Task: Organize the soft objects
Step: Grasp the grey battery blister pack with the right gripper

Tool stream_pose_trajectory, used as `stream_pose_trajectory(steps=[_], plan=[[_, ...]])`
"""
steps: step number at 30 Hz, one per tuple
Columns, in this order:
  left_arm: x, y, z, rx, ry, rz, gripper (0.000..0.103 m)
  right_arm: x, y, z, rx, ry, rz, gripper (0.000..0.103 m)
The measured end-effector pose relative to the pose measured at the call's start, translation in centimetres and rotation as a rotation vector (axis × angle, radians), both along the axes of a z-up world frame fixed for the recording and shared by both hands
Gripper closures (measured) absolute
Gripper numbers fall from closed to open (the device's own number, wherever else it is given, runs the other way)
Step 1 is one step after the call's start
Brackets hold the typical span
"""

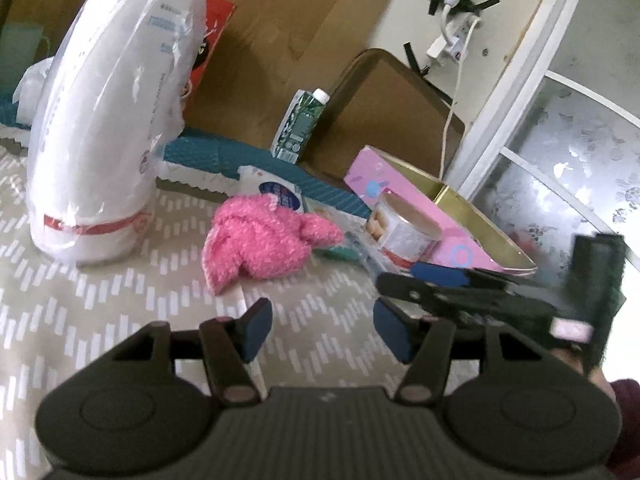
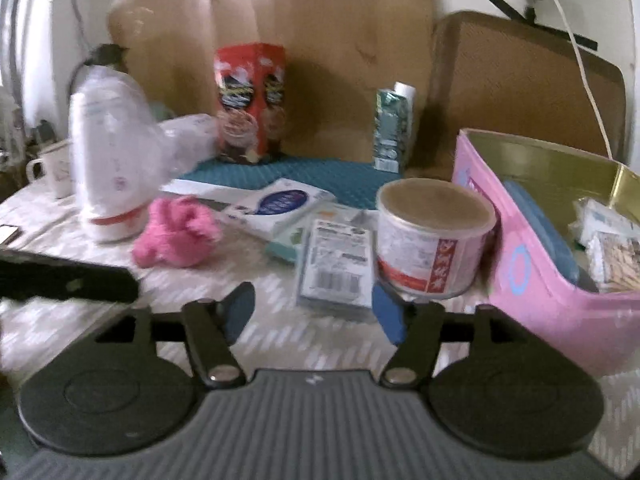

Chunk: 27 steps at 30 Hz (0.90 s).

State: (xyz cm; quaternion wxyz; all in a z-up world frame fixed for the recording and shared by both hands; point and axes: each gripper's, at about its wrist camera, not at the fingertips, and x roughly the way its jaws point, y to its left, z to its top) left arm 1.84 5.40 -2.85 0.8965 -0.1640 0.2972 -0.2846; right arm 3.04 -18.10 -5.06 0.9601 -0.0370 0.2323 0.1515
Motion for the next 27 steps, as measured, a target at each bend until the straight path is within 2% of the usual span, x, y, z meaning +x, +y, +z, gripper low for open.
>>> stream_pose_trajectory(steps=[3,5,8,11,16,19,20,23,27], plan=[[0.0,-0.3,0.0,0.0,-0.01,0.0,0.043,1.9,-0.3,-0.3,0.035,0.068,-0.007,0.035],[0.0,-0.3,0.0,-0.005,-0.003,0.003,0.043,2.3,-0.5,-0.6,0.065,0.092,0.006,0.043],[0.2,0.1,-0.2,-0.023,0.014,0.006,0.043,1.0,-0.8,-0.6,0.078,0.093,0.044,0.044],[0.4,0.2,-0.3,-0.029,0.031,0.007,0.042,-1.5,-1.2,-0.9,0.016,0.07,0.097,0.044],[0.5,-0.1,-0.3,-0.022,0.029,-0.002,0.04,-6.9,-2.0,-1.6,-0.084,0.038,0.365,0.043],[0.3,-0.3,-0.2,-0.006,0.017,0.014,0.04,-9.1,-0.5,-1.8,-0.145,-0.027,0.525,0.044],[0.2,-0.3,-0.2,-0.001,0.015,0.023,0.04,-9.3,0.1,-1.8,-0.169,-0.065,0.542,0.042],[0.1,0.0,-0.3,0.003,0.026,0.051,0.04,-8.9,1.7,-2.1,-0.254,-0.162,0.481,0.034],[0.5,0.6,-0.5,-0.026,0.051,0.063,0.04,-7.4,0.6,-1.5,-0.194,-0.147,0.41,0.033]])
